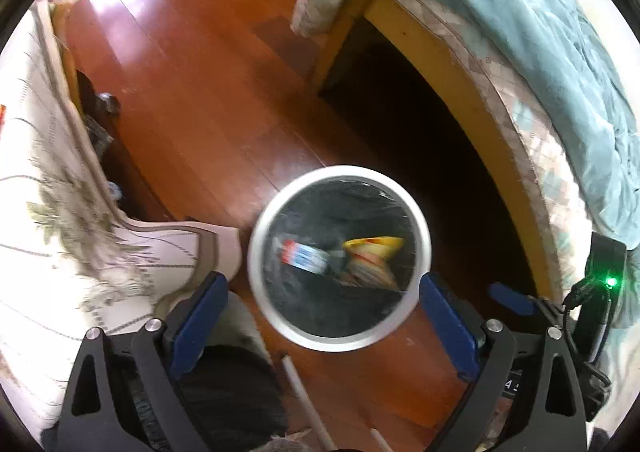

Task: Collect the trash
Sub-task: 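Carry both items over the white bin and open both tools to drop them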

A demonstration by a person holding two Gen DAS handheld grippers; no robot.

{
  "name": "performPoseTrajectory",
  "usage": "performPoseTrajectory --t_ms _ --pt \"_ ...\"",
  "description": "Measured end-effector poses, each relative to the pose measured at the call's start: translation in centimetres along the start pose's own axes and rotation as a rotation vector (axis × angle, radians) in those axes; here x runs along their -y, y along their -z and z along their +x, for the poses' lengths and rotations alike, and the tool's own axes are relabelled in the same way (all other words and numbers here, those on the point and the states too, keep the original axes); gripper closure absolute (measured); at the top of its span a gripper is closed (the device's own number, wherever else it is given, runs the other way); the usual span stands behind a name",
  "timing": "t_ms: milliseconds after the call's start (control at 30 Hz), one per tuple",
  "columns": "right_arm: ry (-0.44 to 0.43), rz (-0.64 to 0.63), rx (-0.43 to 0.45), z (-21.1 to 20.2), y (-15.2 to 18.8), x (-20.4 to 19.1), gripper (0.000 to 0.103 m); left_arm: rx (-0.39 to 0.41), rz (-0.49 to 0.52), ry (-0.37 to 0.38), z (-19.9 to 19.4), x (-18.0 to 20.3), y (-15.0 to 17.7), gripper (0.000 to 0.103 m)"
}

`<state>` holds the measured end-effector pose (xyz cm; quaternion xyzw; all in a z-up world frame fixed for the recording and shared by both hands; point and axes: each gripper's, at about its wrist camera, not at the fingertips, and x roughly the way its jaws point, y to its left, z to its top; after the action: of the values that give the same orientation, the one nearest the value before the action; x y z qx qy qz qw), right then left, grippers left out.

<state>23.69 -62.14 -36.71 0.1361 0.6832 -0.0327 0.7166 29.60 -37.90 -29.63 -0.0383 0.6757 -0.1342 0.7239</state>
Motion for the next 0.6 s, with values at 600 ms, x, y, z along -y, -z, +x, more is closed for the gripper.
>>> performPoseTrajectory --t_ms 600 --pt "0.059 -0.027 0.077 -8.1 2.5 -2.4 0.003 0.14 0.052 -0.146 -7.5 0.1 3.0 0.006"
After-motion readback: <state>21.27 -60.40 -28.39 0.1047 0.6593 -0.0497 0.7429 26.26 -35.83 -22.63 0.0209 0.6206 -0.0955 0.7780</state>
